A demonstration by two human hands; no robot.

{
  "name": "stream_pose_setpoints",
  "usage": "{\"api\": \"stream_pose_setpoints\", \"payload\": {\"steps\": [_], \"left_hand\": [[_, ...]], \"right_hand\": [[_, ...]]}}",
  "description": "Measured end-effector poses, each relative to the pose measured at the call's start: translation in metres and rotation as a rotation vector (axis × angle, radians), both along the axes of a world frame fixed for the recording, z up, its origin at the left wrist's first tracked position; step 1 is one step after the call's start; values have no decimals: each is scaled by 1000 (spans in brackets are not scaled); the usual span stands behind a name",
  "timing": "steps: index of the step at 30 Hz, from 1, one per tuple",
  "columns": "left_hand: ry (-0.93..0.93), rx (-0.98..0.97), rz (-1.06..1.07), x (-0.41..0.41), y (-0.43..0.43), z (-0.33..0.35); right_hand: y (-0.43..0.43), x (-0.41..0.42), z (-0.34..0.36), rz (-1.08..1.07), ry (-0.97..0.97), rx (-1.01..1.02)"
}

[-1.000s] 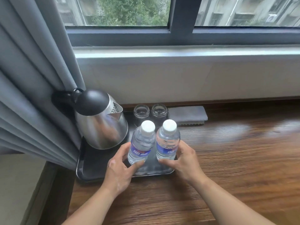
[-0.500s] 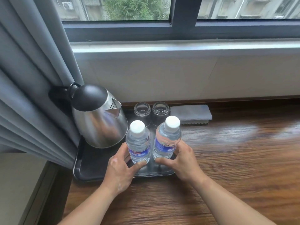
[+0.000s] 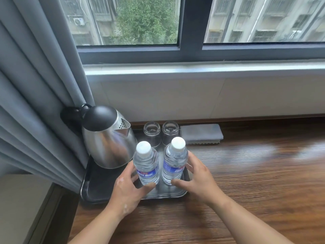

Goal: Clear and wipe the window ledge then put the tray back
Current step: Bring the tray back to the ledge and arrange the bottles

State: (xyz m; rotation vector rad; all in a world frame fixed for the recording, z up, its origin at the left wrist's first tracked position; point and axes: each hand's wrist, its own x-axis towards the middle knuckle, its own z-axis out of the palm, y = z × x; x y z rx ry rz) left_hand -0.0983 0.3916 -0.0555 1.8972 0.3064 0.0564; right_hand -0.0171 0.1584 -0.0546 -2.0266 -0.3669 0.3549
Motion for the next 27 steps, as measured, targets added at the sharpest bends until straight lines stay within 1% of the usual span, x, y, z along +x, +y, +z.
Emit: {"api": "stream_pose_setpoints", "payload": {"steps": [5,7,10,13,17,19,24,27], "left_hand": [[21,26,-1,4,-2,0],[20,17,10,4,-2,-3],[-3,14,53,4,-4,-7],[-12,22,78,3,-9,-8],[-26,48,77,5,-10,-3],[-28,66,81,8,-8,-4],[-123,126,115,14,-9,-15],[-148,110,111,13,-8,-18]], "right_hand": [[3,4,-1,89,7,-68],[5,3,-7,65,-30,-72],[9,1,-11,-8,-149,-103],[13,-1,-13,-30,-203,-109],[13,-1,-11,15,-234,-111],[14,-2,-10,1,-234,-107],[19,1,-13,-17,-274,-82],[17,1,-16,-8,-298,-70]]}}
